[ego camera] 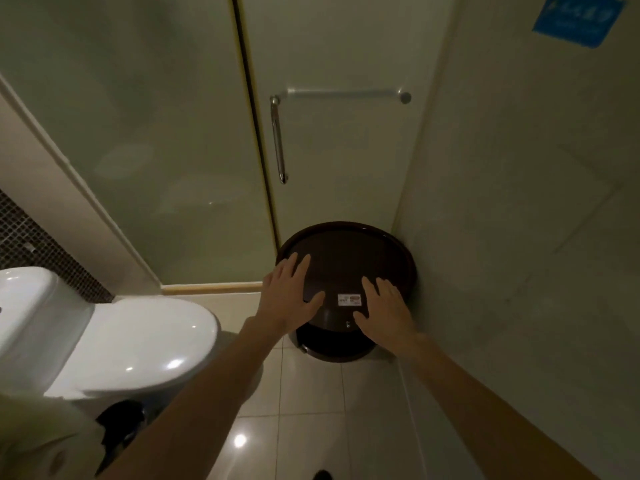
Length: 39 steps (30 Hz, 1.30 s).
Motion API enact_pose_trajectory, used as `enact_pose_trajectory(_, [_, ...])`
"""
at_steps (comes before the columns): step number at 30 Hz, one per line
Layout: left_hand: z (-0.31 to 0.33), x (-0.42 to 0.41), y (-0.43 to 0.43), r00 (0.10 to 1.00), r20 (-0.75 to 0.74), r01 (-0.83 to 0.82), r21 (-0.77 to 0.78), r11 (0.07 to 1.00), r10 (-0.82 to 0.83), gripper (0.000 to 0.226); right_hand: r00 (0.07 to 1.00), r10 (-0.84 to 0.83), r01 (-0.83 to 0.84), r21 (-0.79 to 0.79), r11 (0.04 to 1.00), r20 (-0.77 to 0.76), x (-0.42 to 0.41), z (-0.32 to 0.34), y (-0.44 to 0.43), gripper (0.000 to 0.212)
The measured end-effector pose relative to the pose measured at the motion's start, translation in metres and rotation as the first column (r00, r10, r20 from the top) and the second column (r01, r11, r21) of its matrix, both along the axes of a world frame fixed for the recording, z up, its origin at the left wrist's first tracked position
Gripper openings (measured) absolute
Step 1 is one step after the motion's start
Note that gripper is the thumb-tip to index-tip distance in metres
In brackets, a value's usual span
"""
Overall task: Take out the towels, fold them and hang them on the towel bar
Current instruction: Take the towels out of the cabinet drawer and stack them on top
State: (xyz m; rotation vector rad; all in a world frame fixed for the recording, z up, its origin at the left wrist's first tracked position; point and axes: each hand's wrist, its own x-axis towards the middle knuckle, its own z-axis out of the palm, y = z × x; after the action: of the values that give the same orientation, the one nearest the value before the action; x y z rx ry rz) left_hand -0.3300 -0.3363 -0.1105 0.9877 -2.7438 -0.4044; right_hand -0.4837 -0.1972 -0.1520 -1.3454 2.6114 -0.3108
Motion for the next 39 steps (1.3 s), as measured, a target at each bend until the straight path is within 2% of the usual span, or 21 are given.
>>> enact_pose_trajectory(10, [-0.029,-0.047,-0.053,1.0,0.01,0.028,0.021,0.999,-0.028,0.08,1.0,-0.026,0.026,0.002,1.0,-0.014,-0.034,-0.019,-0.05,0.077])
enact_pose_trajectory(17, [-0.059,-0.069,-0.07,0.999,0.039,-0.02,0.061,0.998,0.018,0.081,1.0,-0.028,0.028,-0.003,1.0,0.012,-0.052,-0.045,-0.059,0.078])
enact_pose_trajectory(25, [-0.104,-0.089,-0.07,0.998,0.054,-0.038,0.062,0.997,0.035,0.079,0.998,0.032,-0.032,0.015,0.999,0.048,-0.069,-0.085,-0.063,0.077])
enact_pose_trajectory(31, [-0.183,-0.107,-0.078,0.991,0.132,-0.015,0.036,0.999,0.01,0.08,0.996,0.033,-0.033,0.001,0.999,0.081,-0.083,-0.159,-0.072,0.074])
enact_pose_trajectory(39, [-0.318,-0.147,-0.108,0.979,0.195,0.07,-0.037,0.997,-0.061,0.077,0.995,0.092,-0.093,0.027,0.995,0.042,-0.102,-0.314,-0.079,0.072])
